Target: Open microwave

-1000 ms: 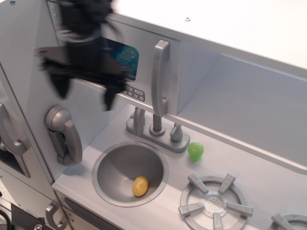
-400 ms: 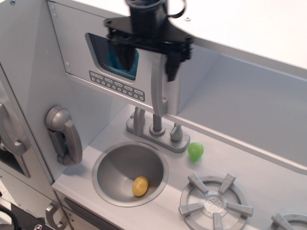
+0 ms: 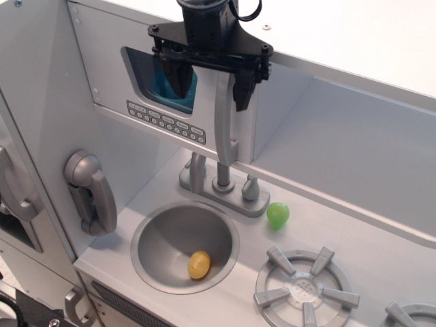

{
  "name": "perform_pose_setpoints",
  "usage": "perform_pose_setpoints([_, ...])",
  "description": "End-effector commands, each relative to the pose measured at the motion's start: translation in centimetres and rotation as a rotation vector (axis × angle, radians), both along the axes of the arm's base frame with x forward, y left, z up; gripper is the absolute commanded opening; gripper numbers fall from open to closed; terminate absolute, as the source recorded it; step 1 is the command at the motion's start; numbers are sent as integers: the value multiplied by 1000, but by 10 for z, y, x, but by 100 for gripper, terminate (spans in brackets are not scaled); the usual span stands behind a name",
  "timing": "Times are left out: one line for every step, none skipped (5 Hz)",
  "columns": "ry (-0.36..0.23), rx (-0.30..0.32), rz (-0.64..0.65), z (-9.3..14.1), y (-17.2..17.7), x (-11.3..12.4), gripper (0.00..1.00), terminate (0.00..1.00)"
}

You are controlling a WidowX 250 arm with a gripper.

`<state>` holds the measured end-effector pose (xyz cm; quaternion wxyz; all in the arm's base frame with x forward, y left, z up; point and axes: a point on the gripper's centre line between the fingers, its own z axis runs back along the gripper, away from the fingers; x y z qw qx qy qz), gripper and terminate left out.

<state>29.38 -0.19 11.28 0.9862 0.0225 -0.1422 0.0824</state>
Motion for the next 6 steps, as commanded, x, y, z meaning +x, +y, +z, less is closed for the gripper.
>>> perform_pose_setpoints([-101, 25, -9, 2, -1, 9, 0, 0])
perform_pose_setpoints([-121, 18, -24, 1, -1, 6, 0, 0])
perform_pose_setpoints([-114, 20, -44, -1, 3, -8, 0, 0])
perform_pose_setpoints([-96, 24, -64, -2, 6, -26, 0, 0])
perform_pose_setpoints([-52, 22, -84, 1, 16, -48, 0, 0])
perform_pose_setpoints([47, 6, -108, 9, 25, -72, 100, 0])
